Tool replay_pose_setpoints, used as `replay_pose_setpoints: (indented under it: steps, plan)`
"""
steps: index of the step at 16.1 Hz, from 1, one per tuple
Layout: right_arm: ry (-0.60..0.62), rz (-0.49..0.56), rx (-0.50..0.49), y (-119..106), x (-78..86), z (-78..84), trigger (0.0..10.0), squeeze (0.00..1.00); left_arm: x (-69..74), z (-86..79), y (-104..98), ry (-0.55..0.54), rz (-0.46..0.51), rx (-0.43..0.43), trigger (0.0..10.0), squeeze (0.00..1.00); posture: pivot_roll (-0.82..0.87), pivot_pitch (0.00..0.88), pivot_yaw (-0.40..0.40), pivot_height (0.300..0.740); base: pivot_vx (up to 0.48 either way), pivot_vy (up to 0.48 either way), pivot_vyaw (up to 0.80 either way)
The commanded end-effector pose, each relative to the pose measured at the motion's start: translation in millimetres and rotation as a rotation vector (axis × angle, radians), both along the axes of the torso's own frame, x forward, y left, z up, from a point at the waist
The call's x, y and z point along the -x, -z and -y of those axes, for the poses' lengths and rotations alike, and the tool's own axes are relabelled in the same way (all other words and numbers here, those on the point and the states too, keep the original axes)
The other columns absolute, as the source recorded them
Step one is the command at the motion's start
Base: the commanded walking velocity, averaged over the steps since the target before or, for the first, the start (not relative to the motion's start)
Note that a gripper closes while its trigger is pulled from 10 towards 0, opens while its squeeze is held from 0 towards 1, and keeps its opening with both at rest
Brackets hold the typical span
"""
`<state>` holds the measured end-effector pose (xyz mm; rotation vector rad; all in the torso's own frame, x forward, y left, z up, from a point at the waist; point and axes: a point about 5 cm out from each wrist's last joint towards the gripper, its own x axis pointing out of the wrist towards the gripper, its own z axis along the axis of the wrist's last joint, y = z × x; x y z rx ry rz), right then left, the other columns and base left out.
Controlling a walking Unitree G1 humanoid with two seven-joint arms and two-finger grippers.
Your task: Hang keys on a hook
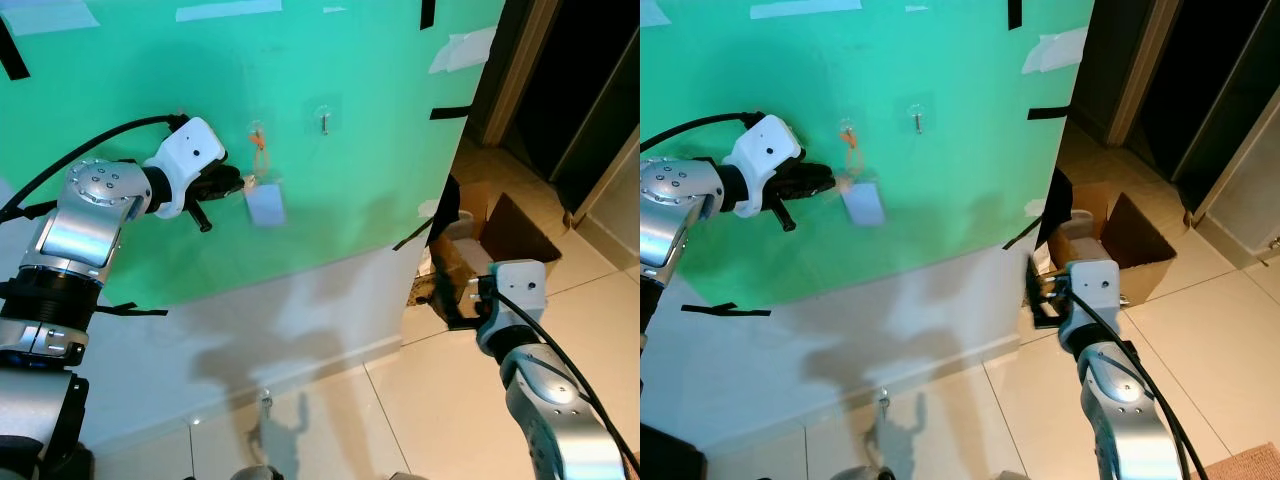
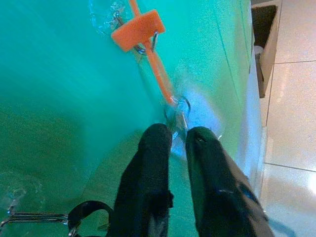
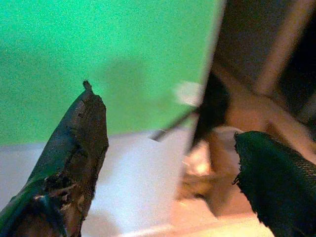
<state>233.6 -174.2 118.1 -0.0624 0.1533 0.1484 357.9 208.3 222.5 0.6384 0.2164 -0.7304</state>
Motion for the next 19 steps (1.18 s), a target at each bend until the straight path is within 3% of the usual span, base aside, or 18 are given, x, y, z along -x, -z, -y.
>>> replay_pose_setpoints:
  steps: [1,4,8,11,12,13,14,15,17,18,19]
  plan:
    - [-0.128,0.06,-0.056,-12.1,4.3,-12.0,10.0,0.0,1.3,-0.1,-2.8,0.007,0.002,-0.006,10.0,1.0,-0.06,0.0,0.065,0.74,0.0,0.0,0.0]
    - [-0.276,0.138,-0.142,-28.3,12.5,-21.0,10.0,0.0,4.3,-2.0,-2.2,0.009,-0.009,0.001,10.0,1.0,-0.06,0.0,0.063,0.74,0.0,0.0,0.0]
    - [-0.27,0.142,-0.14,-29.2,11.4,-18.7,10.0,0.0,11.2,-5.1,-6.1,0.021,-0.016,0.061,10.0,1.0,-0.06,0.0,0.064,0.74,0.0,0.0,0.0]
    - [-0.192,0.111,-0.119,-23.1,10.3,-10.0,10.0,0.0,27.7,-4.6,-15.7,0.076,0.0,0.243,10.0,1.0,-0.06,0.0,0.069,0.74,0.0,0.0,0.0]
    - [-0.13,0.104,-0.106,-19.2,10.1,-4.1,10.0,0.0,40.5,-1.8,-20.3,0.108,0.024,0.39,10.0,1.0,-0.06,0.0,0.062,0.74,0.0,0.0,0.0]
    - [-0.11,0.088,-0.113,-16.6,10.0,-2.6,10.0,0.0,47.2,0.9,-19.7,0.111,0.021,0.471,10.0,1.0,-0.06,0.0,0.062,0.74,0.0,0.0,0.0]
    - [-0.06,0.068,-0.091,-12.5,8.8,0.8,10.0,0.0,60.3,14.1,-10.2,0.116,-0.007,0.584,10.0,1.0,-0.06,0.0,0.047,0.74,0.0,0.0,0.0]
    - [0.006,0.056,-0.057,-9.6,7.5,5.7,10.0,0.0,69.2,27.5,-0.4,0.122,-0.027,0.635,10.0,1.0,-0.06,0.0,0.042,0.74,0.0,0.0,0.0]
    - [0.032,0.029,-0.049,-5.6,8.7,7.1,10.0,0.0,81.7,57.2,38.6,0.086,-0.063,0.619,10.0,1.0,-0.06,0.0,0.02,0.74,0.0,0.0,0.0]
    - [0.028,0.034,-0.03,-5.4,10.0,6.2,10.0,0.0,83.6,64.3,50.0,0.059,-0.06,0.635,10.0,1.0,-0.06,0.0,0.018,0.74,0.0,0.0,0.0]
    - [0.085,-0.019,0.026,3.3,14.6,8.7,10.0,0.0,87.0,77.2,83.6,-0.076,-0.053,0.615,10.0,0.43,-0.07,0.0,0.016,0.74,0.0,0.0,-0.77]
